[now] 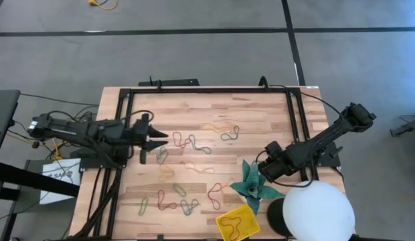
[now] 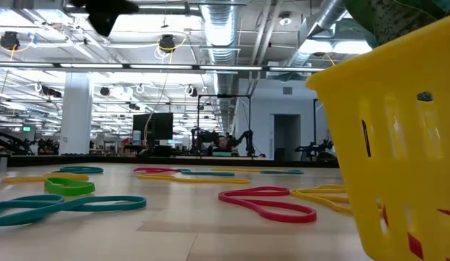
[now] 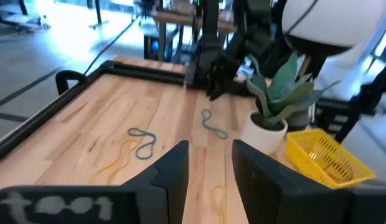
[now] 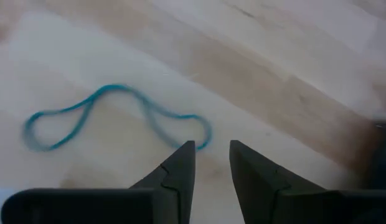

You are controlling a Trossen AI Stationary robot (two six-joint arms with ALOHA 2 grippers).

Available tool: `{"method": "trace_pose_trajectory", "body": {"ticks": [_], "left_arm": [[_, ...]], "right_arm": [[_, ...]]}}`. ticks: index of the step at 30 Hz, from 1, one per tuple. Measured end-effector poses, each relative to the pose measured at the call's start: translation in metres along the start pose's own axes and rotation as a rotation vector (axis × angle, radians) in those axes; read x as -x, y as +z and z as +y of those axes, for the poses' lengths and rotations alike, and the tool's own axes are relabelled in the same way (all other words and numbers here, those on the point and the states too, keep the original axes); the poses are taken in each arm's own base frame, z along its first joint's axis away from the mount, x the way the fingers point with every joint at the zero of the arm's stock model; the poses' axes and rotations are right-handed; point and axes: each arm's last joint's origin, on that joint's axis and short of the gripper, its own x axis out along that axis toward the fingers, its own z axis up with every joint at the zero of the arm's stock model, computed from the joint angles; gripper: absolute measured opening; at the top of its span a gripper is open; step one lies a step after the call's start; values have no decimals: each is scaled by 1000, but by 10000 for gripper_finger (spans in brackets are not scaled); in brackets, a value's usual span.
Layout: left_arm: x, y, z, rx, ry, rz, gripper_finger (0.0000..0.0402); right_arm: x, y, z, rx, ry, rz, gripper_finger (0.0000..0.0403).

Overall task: Pick and place items into bin
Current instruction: Put the blue rubber band into the yellow bin

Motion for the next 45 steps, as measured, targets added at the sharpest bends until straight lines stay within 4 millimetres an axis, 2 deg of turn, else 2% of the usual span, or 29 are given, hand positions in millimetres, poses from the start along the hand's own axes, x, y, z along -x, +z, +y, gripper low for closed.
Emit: {"method": "trace_pose_trajectory", "body": {"ticks": [3,6,12,19,32,38,45], "left_arm": [[10,-19,6,34,-9,-44,112],[19,-28,11,69,2,-70,112],[29,-25,13,96,-2,-139,112],[29,-25,13,101,-2,-137,112],[29,-26,13,101,-2,-134,112],[29,-26,13,101,-2,-134,112],[29,-26,13,100,-2,-134,112]], "right_arm": [[-11,-1,-1,-23,-30,2,95],[-21,-3,4,-31,-28,19,95],[-36,-6,10,-15,-100,47,95],[-48,-8,15,-3,-159,46,88],[-45,-4,14,16,-126,10,50],[-46,-4,15,27,-131,-1,6],[-46,-3,11,36,-163,-8,2]]}}
